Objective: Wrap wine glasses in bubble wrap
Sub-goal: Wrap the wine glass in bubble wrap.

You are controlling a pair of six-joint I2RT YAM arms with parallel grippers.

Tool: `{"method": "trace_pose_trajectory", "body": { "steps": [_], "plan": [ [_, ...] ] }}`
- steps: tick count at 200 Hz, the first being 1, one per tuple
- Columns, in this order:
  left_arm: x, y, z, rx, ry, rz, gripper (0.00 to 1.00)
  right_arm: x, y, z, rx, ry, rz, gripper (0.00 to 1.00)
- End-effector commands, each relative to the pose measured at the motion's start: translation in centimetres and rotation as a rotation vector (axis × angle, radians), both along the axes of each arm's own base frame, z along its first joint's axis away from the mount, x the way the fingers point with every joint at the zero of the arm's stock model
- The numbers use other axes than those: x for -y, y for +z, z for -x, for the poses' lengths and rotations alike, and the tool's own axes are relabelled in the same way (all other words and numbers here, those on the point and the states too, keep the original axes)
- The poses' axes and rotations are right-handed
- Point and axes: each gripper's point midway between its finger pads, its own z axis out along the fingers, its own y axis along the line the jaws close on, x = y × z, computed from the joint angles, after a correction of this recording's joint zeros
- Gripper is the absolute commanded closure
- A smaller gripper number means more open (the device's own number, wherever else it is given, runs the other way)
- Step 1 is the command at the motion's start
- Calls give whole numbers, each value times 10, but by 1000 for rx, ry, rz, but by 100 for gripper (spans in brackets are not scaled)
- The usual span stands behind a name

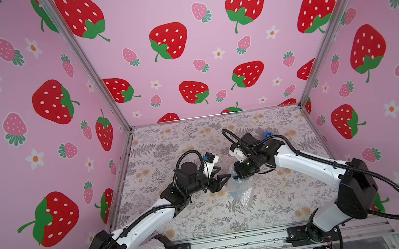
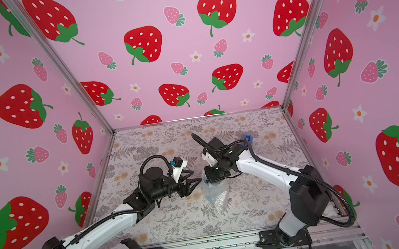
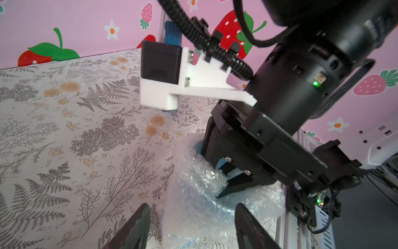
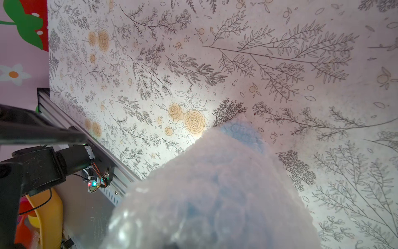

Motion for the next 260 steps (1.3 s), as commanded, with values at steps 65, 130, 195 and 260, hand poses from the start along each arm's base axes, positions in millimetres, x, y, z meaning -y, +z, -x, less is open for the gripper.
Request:
{"method": "trace_pose_trajectory", "body": {
  "steps": [65, 130, 195, 260],
  "plan": [
    [23, 10, -14, -60, -57, 14, 46, 12, 19, 12, -16, 3, 12, 82],
    [22, -9, -8, -77, -88, -31, 54, 31, 75, 1, 85, -53, -54, 82],
    [28, -16, -7, -86, -123, -38, 55, 3, 92, -11, 95, -51, -210, 82],
    [32, -17, -9, -94, -137, -25, 57, -4, 45, -5, -18, -22, -147, 82]
  ]
}}
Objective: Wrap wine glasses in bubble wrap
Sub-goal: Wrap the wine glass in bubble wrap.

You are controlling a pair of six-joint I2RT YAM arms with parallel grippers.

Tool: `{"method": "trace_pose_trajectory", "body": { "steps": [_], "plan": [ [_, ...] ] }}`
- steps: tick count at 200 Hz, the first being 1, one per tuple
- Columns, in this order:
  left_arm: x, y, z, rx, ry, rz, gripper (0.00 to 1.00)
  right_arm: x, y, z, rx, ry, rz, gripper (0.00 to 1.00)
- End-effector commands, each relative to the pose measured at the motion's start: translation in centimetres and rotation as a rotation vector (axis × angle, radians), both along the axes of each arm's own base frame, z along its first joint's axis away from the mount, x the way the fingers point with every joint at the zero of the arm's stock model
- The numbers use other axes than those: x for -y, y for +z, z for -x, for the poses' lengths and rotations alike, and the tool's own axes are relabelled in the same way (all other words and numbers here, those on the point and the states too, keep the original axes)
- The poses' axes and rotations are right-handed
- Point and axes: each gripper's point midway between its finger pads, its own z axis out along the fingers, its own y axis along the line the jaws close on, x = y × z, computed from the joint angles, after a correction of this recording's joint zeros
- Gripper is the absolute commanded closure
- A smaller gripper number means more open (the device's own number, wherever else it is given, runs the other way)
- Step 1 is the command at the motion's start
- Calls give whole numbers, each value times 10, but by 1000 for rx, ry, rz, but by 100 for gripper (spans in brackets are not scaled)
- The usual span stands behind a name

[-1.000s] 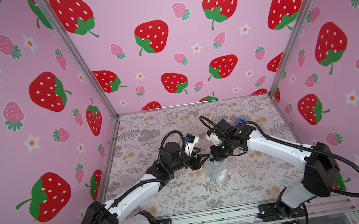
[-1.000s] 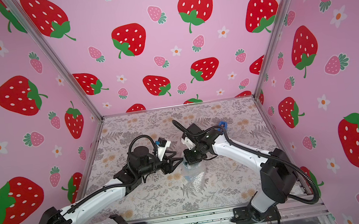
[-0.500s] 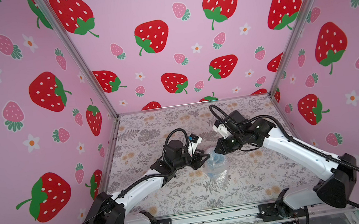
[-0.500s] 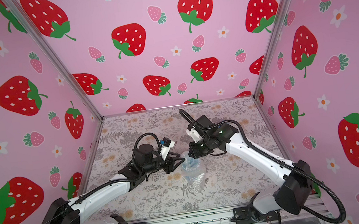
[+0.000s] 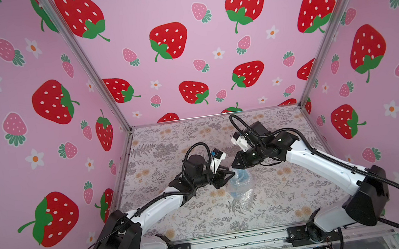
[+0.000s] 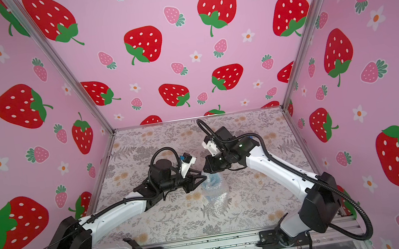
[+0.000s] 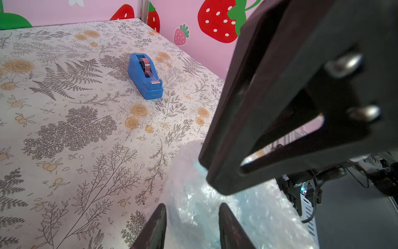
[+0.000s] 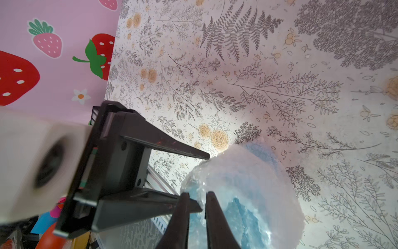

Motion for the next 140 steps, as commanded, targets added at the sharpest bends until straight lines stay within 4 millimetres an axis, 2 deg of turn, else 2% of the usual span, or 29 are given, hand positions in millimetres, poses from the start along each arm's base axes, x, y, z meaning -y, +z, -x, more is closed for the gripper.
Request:
{"method": "trace_pose_trajectory", "body": {
  "steps": [1, 20, 47, 75, 95, 120, 140],
  "plan": [
    [3, 1, -1, -4, -20, -3, 57, 1, -19, 8, -57, 13, 27, 83],
    [4, 5, -1, -6, -31, 8, 57, 4, -34, 13, -81, 22, 60, 86],
    [3, 21, 1, -5, -36, 47, 57, 14, -51, 15, -92, 21, 135, 87],
    [-5, 37, 1, -26, -18, 85, 57, 23, -62, 15, -96, 16, 206, 89],
    [-6, 46, 9, -29, -37, 104, 57, 23, -70, 15, -101, 15, 228, 90],
    [-9, 40, 12, -41, -32, 94, 56, 16, -78, 18, -128, 28, 226, 90],
    [-8, 31, 10, -58, -27, 74, 56, 13, -77, 19, -134, 29, 215, 90]
  ]
}}
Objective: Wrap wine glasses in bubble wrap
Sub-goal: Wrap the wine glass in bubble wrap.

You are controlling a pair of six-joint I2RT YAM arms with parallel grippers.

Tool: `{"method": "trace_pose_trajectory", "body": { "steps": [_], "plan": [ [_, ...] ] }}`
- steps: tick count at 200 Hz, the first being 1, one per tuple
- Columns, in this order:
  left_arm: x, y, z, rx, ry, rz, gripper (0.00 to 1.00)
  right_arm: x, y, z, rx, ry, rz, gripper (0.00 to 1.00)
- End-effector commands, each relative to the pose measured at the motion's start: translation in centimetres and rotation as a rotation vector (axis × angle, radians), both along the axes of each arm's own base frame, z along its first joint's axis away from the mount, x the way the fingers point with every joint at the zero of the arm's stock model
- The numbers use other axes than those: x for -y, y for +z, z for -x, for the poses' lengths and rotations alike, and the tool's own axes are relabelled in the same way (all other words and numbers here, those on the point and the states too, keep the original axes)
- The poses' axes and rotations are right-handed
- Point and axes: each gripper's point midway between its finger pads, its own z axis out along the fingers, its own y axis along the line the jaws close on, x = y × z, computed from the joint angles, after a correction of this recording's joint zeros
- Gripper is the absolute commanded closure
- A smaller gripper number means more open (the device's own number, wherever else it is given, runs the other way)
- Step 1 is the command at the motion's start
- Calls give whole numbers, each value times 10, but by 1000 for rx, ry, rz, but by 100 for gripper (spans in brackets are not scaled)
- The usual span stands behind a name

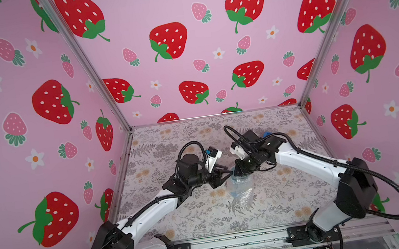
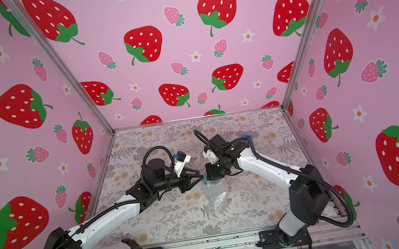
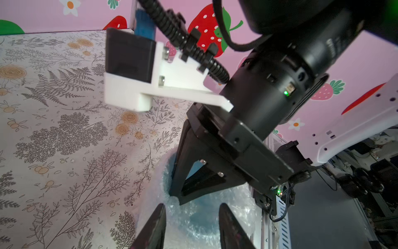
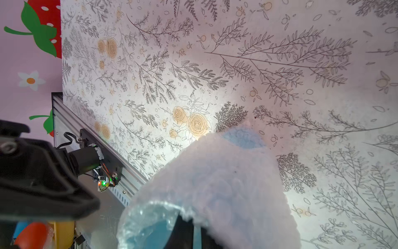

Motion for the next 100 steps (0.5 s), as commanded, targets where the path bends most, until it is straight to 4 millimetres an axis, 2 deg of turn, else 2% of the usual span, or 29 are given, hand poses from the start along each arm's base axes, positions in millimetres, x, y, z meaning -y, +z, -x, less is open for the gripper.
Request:
{"method": "trace_pose_trajectory", "body": {
  "steps": [1, 37, 71, 100],
  "plan": [
    [4, 1, 0, -22, -16, -1, 56, 9, -20, 12, -66, 1, 77, 90],
    [8, -11, -7, -52, -8, -34, 56, 7, 5, 12, -39, -2, 21, 90],
    [10, -25, -9, -81, -8, -59, 58, 14, 45, 10, 26, -13, -26, 88],
    [10, -27, -12, -85, 3, -62, 59, 20, 79, 14, 85, 4, -84, 88]
  ]
}}
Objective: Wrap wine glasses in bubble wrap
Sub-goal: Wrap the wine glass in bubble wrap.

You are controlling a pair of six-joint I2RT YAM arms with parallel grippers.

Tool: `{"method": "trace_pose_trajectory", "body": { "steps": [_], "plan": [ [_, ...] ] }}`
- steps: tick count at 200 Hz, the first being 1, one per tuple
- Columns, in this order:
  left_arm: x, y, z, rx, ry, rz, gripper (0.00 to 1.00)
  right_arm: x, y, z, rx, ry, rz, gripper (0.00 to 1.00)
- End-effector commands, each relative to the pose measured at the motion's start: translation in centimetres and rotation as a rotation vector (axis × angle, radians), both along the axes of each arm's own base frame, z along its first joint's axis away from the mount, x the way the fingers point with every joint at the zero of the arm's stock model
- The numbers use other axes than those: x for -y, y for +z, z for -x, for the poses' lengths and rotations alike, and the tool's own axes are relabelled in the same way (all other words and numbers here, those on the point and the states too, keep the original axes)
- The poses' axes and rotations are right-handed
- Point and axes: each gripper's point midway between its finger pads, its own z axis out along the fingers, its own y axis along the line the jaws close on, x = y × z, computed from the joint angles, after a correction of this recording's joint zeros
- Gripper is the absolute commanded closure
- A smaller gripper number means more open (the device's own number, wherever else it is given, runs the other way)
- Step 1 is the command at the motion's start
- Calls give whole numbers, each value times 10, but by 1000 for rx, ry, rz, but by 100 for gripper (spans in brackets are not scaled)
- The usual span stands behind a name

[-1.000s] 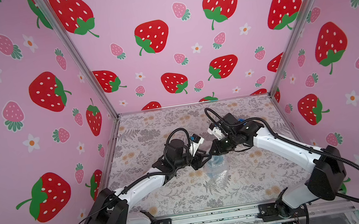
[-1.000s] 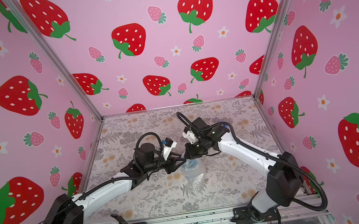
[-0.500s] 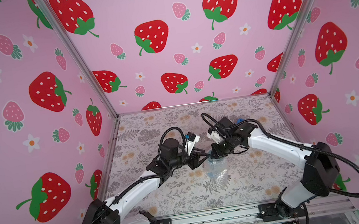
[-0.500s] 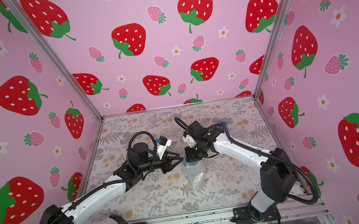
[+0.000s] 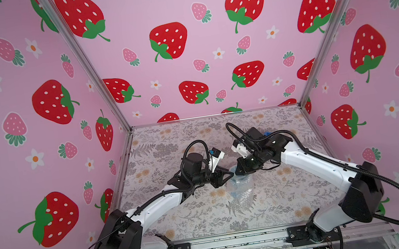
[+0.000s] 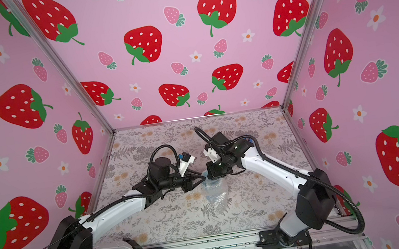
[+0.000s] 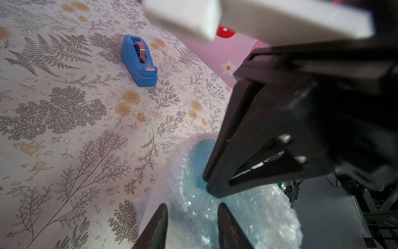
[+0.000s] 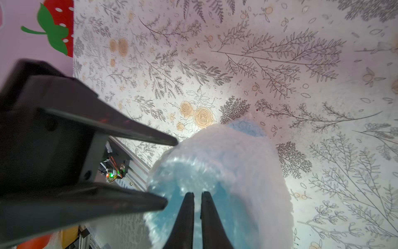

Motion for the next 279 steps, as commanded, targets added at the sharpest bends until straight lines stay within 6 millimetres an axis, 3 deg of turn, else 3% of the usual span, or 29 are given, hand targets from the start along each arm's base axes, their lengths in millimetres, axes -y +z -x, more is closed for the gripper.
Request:
{"method": "trace_pose_trajectory", "body": {
  "steps": [1, 20, 42, 60, 96, 159, 191, 221, 279],
  "plan": [
    [3, 5, -5, 4, 6, -4, 59, 10, 40, 9, 51, 13, -52, 88],
    [4, 3, -6, 1, 8, -8, 61, 7, 54, 17, 60, 48, -117, 88],
    [4, 3, -8, 2, 13, -11, 62, 1, 55, 30, 30, 85, -186, 88],
    [5, 3, -8, 0, 11, -9, 62, -3, 41, 37, -4, 109, -188, 86],
    [6, 3, -10, -4, 10, -8, 62, -5, 6, 29, -42, 77, -117, 86],
    [6, 8, -10, 10, 8, 1, 58, 10, -55, 14, -93, 13, 106, 86],
    [7, 8, -13, 5, 11, -6, 58, 16, -71, 11, -110, -9, 173, 86],
    [7, 6, -13, 1, 7, -12, 58, 10, -55, 9, -92, -2, 135, 86],
    [6, 9, -13, 6, 11, -15, 58, 8, 17, 2, 53, 29, 35, 84]
  ]
}}
